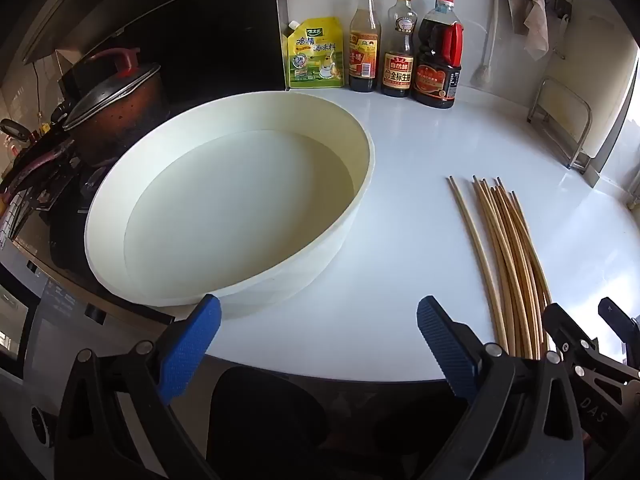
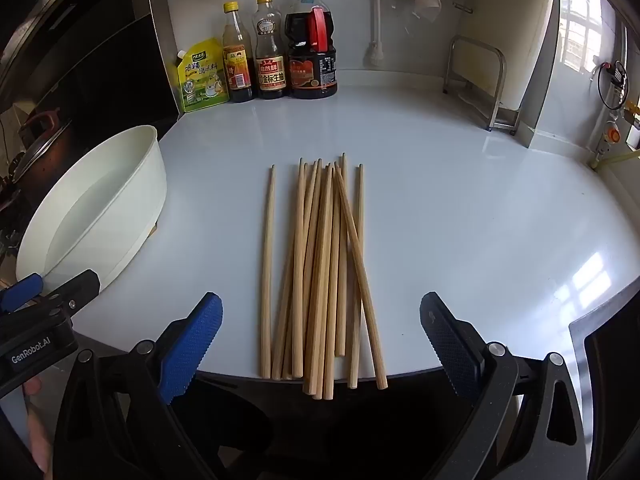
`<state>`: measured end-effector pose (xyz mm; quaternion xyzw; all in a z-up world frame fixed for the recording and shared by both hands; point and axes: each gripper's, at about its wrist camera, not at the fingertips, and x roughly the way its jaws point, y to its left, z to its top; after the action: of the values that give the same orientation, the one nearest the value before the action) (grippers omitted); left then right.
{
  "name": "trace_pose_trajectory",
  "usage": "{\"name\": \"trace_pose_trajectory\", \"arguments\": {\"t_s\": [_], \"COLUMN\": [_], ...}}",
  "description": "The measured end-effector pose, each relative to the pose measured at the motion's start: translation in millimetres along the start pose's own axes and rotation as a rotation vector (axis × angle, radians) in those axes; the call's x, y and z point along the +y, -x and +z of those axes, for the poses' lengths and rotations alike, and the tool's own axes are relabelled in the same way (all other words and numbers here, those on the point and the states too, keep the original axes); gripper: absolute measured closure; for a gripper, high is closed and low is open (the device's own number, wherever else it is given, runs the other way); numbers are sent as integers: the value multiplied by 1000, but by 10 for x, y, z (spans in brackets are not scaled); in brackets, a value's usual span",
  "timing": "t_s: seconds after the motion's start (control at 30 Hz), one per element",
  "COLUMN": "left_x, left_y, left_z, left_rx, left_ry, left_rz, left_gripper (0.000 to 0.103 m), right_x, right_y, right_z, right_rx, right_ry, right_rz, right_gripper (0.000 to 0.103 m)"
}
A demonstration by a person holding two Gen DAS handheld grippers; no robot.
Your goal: Organize utensils
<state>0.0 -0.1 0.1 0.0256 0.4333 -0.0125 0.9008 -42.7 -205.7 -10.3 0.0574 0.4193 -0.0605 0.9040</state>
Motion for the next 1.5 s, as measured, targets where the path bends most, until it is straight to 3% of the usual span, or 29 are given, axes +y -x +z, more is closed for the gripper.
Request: {"name": "trace_pose_trajectory", "arguments": {"t_s": [1.43, 1.5], "left_x": [-52, -53], "left_y": [39, 45], "left_z": [28, 26], "left_rx": [-11, -13], "left_ry": [-19, -20], "left_rz": [4, 4], "left_gripper": [6, 6], "right_x": [39, -1], "right_y": [62, 45], "right_z": [93, -27], "right_rx": [-10, -20], "right_ry": [11, 9], "right_rz": [-28, -28], "right_gripper": [8, 8]}}
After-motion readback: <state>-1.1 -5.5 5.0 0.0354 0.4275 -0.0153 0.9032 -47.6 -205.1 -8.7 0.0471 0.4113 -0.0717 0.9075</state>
